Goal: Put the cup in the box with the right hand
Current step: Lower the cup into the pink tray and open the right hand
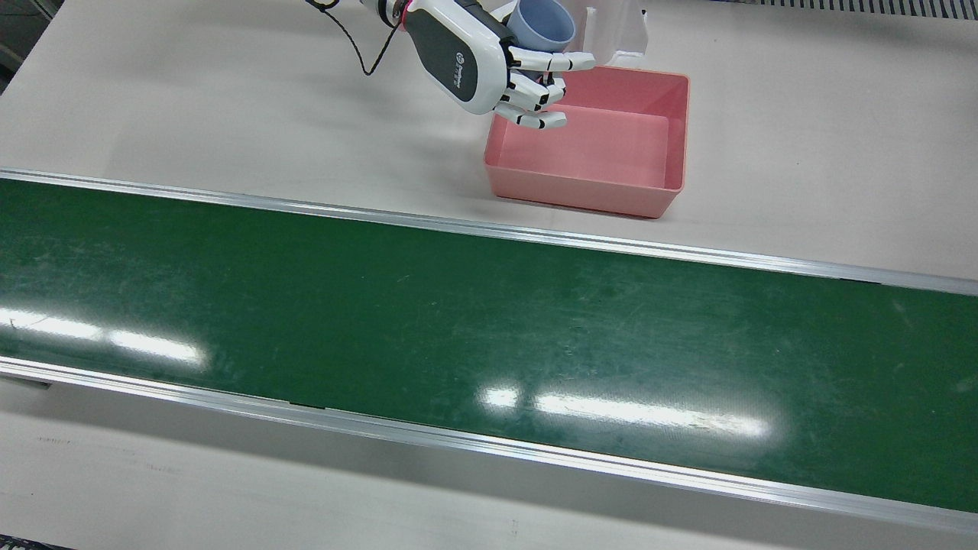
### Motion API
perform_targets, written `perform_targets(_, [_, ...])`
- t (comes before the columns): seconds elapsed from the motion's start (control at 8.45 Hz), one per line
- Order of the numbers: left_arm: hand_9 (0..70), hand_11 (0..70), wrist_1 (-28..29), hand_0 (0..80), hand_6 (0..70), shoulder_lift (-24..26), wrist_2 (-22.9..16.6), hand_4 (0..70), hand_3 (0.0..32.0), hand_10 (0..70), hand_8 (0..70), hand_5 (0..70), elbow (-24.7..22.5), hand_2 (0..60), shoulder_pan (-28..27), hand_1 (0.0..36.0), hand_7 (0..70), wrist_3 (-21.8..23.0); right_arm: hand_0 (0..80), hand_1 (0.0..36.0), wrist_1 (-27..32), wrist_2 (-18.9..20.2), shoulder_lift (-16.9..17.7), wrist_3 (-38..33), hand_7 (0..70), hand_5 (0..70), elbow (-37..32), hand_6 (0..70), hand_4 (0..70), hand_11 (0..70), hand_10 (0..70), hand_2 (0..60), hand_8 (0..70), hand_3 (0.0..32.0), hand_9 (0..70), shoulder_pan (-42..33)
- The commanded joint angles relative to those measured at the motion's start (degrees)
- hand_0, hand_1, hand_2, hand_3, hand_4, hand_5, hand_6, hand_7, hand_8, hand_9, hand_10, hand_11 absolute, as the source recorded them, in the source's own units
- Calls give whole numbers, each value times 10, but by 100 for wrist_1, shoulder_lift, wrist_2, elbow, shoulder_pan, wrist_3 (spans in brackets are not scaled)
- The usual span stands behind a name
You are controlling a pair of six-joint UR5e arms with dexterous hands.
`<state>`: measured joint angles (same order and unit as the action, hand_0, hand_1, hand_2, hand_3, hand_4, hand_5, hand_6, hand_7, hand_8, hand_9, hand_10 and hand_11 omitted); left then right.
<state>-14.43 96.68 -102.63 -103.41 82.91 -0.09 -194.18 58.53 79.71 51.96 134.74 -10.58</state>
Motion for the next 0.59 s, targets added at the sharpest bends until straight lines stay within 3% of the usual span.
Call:
perform_targets(0.0, [0, 0, 2, 0, 0, 0, 6, 0, 0, 0, 0, 0, 6, 0, -2, 0, 0, 0, 477, 77, 3, -35, 10, 69, 162, 31, -9, 46, 152, 47, 23, 37, 0, 0, 18, 258])
perform_targets(0.24, [0, 0, 11, 0, 0, 0, 6, 0, 0, 0, 0, 0, 6, 0, -2, 0, 0, 0, 458, 74, 3, -35, 19, 60, 186, 25, -9, 48, 168, 36, 16, 55, 0, 0, 23, 267])
perform_targets(0.35, [0, 0, 2, 0, 0, 0, 6, 0, 0, 0, 0, 0, 6, 0, -2, 0, 0, 0, 462, 65, 3, -35, 19, 51, 192, 25, -9, 49, 179, 37, 17, 29, 0, 0, 24, 267])
perform_targets(0.47, [0, 0, 2, 0, 0, 0, -3, 0, 0, 0, 0, 0, 6, 0, -2, 0, 0, 0, 451, 92, -6, -35, 27, -1, 201, 27, 8, 52, 159, 40, 19, 94, 0, 0, 26, 241])
